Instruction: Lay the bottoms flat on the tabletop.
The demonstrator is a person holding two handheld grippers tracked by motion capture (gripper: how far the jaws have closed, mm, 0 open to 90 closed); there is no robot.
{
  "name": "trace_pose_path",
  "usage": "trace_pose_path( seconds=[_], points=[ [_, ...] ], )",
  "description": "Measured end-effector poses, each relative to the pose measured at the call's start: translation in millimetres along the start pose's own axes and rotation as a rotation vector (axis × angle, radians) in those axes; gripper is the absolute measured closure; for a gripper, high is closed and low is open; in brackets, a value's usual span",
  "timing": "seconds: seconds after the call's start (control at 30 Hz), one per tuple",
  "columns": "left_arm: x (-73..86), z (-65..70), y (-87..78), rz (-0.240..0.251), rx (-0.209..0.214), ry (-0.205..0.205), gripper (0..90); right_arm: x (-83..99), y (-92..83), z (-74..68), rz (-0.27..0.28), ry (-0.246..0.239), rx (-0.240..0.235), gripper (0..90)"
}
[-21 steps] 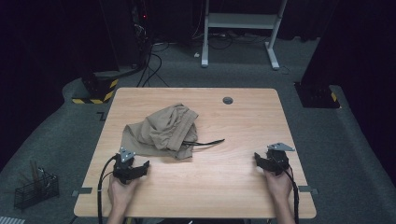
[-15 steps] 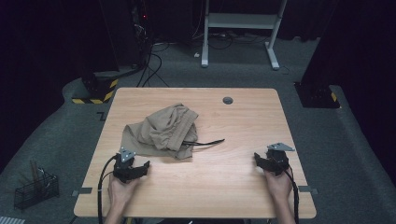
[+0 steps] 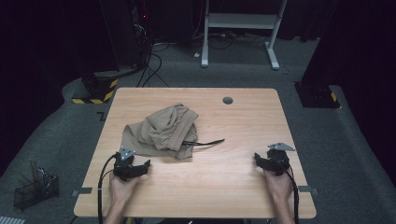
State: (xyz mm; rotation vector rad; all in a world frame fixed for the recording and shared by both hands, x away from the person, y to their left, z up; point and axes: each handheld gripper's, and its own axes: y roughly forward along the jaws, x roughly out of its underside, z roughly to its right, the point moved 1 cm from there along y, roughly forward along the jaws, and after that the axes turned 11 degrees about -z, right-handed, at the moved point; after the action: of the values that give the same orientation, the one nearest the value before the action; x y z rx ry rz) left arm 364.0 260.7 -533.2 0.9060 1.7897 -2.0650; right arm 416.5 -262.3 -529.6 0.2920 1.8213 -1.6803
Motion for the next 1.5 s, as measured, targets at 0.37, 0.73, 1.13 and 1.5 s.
trace_pose_path(
  seconds=[0.37, 0.73, 1.13, 1.5],
  points=[
    [-26.5, 1.1, -12.1, 0.055, 0.052, 0.007, 16.9, -0.2, 0.2, 0.4, -0.002, -0.004, 0.002, 27.7],
    [-75.4, 7.0, -22.7, 0.095, 0.136, 0.029, 11.1, -0.1, 0.1, 0.1, -0.002, 0.001, 0.001, 27.7],
    [-105.8, 7.6, 17.0, 0.041, 0.204, -0.013, 8.0, -0.1, 0.1, 0.2, -0.003, 0.002, 0.001, 27.7],
    [-104.8, 11.8, 51.6, -0.073, 0.238, 0.067, 47.2, -0.1, 0.1, 0.1, -0.003, 0.002, 0.001, 27.7]
  ],
)
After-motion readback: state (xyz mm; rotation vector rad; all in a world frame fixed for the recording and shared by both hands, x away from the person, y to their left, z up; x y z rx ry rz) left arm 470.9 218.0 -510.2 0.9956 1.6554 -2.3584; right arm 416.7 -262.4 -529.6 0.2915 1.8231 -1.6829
